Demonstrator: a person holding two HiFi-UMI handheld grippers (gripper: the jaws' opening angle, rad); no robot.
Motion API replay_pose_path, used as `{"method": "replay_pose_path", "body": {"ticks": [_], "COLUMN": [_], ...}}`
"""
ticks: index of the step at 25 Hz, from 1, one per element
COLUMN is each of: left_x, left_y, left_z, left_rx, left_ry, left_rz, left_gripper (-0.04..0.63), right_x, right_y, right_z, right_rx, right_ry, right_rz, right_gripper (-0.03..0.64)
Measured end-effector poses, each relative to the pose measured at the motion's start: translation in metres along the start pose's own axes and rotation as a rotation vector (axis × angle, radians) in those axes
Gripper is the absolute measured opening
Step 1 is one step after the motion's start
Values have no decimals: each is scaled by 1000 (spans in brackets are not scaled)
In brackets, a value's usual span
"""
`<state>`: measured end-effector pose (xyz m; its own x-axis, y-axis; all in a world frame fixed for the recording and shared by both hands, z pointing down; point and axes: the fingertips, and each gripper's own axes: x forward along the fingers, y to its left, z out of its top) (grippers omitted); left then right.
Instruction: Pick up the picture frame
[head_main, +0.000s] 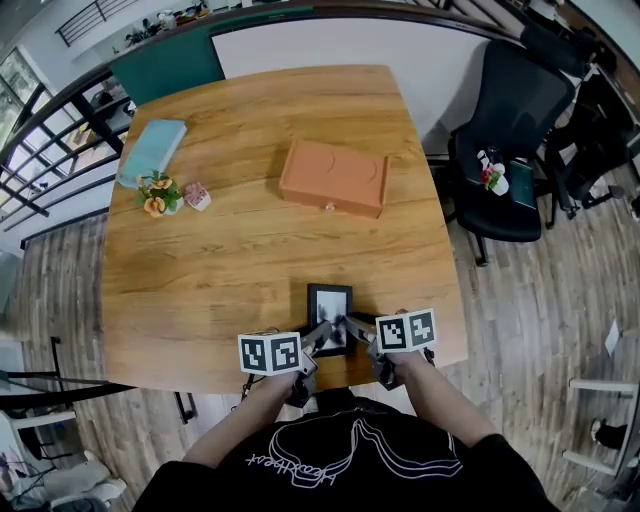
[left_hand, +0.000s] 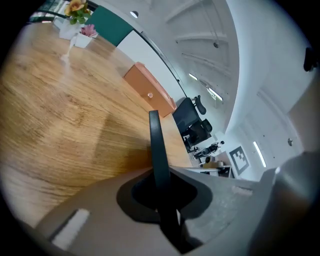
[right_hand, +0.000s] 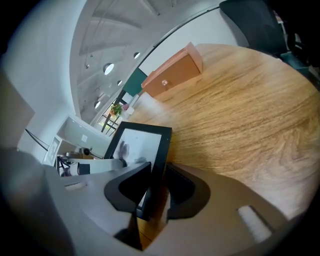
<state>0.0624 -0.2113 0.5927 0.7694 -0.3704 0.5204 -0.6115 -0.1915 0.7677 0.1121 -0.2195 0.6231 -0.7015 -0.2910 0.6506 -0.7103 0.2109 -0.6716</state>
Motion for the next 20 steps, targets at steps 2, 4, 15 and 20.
{"method": "replay_pose_path", "body": {"ticks": [2,4,15,20], "left_x": [-2,-8,-92,-150], "left_y": [-6,-10,-49,-81], "left_z": [4,9,38,45], "left_rx": [11,65,202,233], "left_ry": [-15,-25,-197,-324], "left_rz": [-3,14,1,-40], "left_gripper": [26,23,23,23], "right_x": [-3,-9,-84,-123], "right_y": [2,5,87,151], "right_z": [2,5,40,39], "right_rx": [-43,-86,-322,-441], "right_ry": [-2,-15,-267,-373], "right_rz": [-12,-31,0,70], "right_gripper": [110,134,64,25]}}
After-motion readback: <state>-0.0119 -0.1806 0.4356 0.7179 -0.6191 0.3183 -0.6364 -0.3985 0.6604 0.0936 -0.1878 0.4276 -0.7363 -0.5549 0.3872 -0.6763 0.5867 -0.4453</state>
